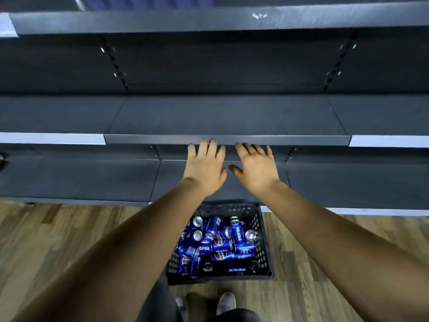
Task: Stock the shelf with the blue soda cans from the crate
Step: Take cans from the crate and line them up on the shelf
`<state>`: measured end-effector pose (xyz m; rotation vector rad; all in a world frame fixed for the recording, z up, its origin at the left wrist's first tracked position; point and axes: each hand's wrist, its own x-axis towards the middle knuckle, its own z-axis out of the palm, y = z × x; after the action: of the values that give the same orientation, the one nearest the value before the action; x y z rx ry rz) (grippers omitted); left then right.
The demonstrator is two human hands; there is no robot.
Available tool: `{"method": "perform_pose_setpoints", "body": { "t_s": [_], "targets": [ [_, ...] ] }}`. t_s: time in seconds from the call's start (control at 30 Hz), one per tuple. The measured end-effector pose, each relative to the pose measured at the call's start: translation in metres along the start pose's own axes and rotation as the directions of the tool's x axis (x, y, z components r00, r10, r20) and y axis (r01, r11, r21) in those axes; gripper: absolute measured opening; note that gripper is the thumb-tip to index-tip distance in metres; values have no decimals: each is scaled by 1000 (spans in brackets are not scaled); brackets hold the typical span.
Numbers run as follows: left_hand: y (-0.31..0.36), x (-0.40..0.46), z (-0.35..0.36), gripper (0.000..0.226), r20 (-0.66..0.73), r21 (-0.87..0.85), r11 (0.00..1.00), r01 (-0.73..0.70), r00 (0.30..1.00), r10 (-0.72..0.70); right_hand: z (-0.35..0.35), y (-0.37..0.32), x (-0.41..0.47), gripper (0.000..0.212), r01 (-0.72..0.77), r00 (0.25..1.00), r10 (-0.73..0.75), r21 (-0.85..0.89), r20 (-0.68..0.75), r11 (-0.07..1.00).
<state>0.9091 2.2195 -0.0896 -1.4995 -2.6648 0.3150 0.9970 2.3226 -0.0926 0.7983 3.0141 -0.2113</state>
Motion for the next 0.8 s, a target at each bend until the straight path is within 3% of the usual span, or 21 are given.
{"method": "perform_pose_setpoints", "body": {
  "t_s": [0.6,0.8],
  "targets": [
    [2,-8,147,63,264,-142,988,-58,960,95,148,-29,-3,56,-110,953,88,59,290,992],
    [-3,-21,203,54,312,-172,982,-80,941,132,190,-41,-11,51,-197,901,146,83,409,977]
  ]
}}
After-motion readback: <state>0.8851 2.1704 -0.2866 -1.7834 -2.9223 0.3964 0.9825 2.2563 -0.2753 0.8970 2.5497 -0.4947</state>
